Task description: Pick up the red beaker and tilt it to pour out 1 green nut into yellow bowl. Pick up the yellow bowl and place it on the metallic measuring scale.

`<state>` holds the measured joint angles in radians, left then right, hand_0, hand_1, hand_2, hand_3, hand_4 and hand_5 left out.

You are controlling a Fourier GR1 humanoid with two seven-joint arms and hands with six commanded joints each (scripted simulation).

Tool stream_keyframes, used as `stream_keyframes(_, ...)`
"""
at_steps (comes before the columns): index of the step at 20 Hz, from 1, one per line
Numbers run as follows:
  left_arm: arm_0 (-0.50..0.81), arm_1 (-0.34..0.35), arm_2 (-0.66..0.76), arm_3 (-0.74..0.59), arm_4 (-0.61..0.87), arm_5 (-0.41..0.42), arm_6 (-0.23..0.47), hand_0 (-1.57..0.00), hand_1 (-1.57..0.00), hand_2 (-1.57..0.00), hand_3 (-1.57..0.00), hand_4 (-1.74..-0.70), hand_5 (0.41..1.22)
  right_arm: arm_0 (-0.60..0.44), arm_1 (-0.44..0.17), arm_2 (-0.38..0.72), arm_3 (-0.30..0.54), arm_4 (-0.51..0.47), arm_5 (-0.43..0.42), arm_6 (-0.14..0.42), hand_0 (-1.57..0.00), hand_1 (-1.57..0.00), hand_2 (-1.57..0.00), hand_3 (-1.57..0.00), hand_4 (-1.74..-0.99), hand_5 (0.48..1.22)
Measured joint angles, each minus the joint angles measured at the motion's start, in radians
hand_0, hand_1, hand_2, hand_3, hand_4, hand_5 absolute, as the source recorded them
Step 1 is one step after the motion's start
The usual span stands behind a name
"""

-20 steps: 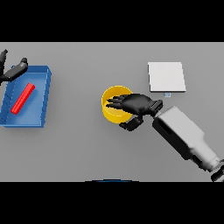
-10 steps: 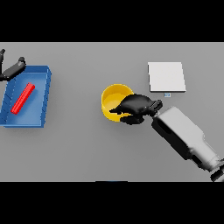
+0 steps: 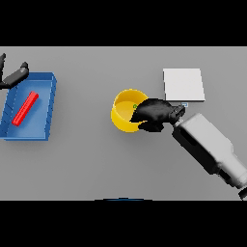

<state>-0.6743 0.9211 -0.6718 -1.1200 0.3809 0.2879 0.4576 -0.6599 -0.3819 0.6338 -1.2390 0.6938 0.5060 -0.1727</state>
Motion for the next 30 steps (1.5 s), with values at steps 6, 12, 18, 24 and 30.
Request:
stream_keyframes(6,0.003,0.009,0.009,-0.006,0.005,0.002,-0.016,0.0,0.0,0.0,0.0,-0.8,0.737,-0.037,-0.047,-0.037,-0.047,-0.029,0.049,0.052,-1.56,-1.55,-1.56,-1.36,-1.724,1.218)
stream_keyframes(12,-0.006,0.014,0.007,-0.009,0.002,-0.007,-0.008,0.0,0.0,0.0,0.0,-0.79,0.751,-0.072,-0.085,-0.079,-0.041,-0.038,0.044,0.08,-1.49,-1.54,-1.57,-1.3,-1.723,1.22)
stream_keyframes(18,-0.009,0.016,0.021,0.009,0.013,-0.013,-0.011,0.0,0.0,0.0,0.0,-0.8,0.757,-0.121,-0.143,-0.121,0.069,-0.012,-0.012,0.078,-1.55,-1.56,-1.57,-1.41,-1.725,1.221)
stream_keyframes(24,-0.005,0.012,0.017,0.011,0.009,-0.012,-0.013,0.0,0.0,0.0,0.0,-0.81,0.752,-0.19,-0.155,-0.138,0.219,-0.003,-0.047,0.046,-1.57,-1.55,-1.57,-1.33,-1.725,1.221)
stream_keyframes(30,0.013,0.029,0.023,-0.045,0.025,0.021,0.033,0.0,0.0,0.0,0.0,-0.83,0.771,-0.186,-0.169,-0.158,0.396,0.003,-0.14,0.036,-1.53,-1.41,-1.48,-1.51,-1.729,1.221)
